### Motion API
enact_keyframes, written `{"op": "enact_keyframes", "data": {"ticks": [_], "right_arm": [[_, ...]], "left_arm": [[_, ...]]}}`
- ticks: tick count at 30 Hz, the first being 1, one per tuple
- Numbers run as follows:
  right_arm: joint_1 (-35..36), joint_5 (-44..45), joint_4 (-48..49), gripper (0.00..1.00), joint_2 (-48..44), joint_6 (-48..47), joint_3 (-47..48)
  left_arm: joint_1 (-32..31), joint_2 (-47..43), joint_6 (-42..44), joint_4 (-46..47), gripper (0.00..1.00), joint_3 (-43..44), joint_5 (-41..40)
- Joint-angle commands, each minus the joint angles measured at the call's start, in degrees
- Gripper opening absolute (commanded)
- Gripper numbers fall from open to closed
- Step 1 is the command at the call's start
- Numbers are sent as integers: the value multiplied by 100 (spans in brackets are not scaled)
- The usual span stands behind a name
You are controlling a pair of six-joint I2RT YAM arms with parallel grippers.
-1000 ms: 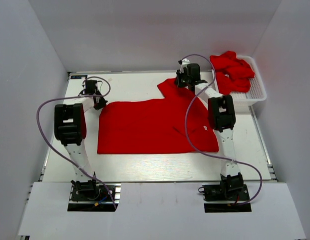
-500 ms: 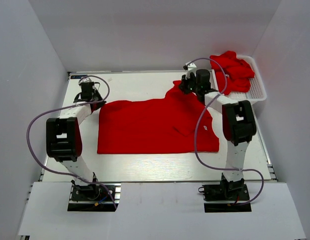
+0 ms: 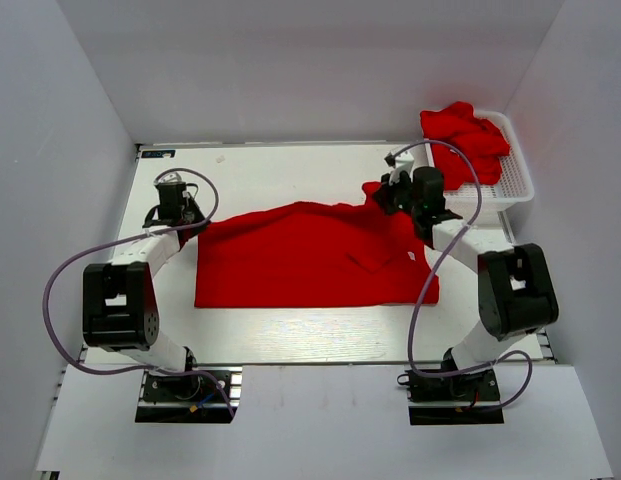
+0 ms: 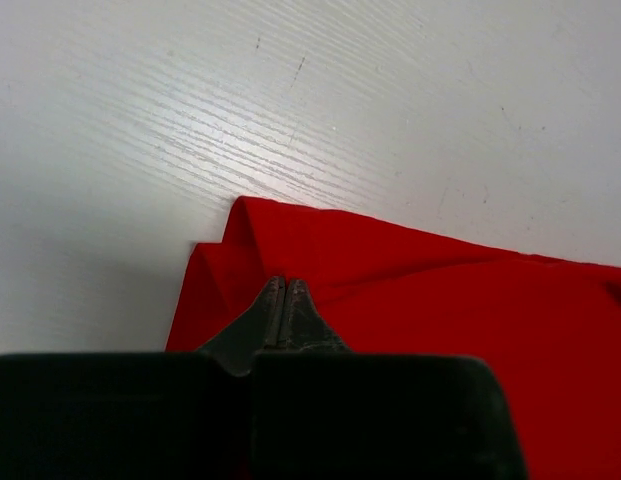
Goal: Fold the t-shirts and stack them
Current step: Fold the other side of the tshirt into a rectangle
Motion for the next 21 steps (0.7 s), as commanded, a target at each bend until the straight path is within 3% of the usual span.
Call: {"op": "enact_keyframes", "data": {"ticks": [1, 13, 21], "right_arm": [[-17, 173, 167, 0, -565, -14, -313], [-26, 630, -115, 0, -1726, 224, -1448], [-26, 797, -326, 0, -2219, 241, -1686]], "left_arm": [[-14, -474, 72, 122, 0, -125, -53], [92, -554, 81, 8, 0, -248, -668], [92, -509, 134, -1, 0, 7, -564]]}}
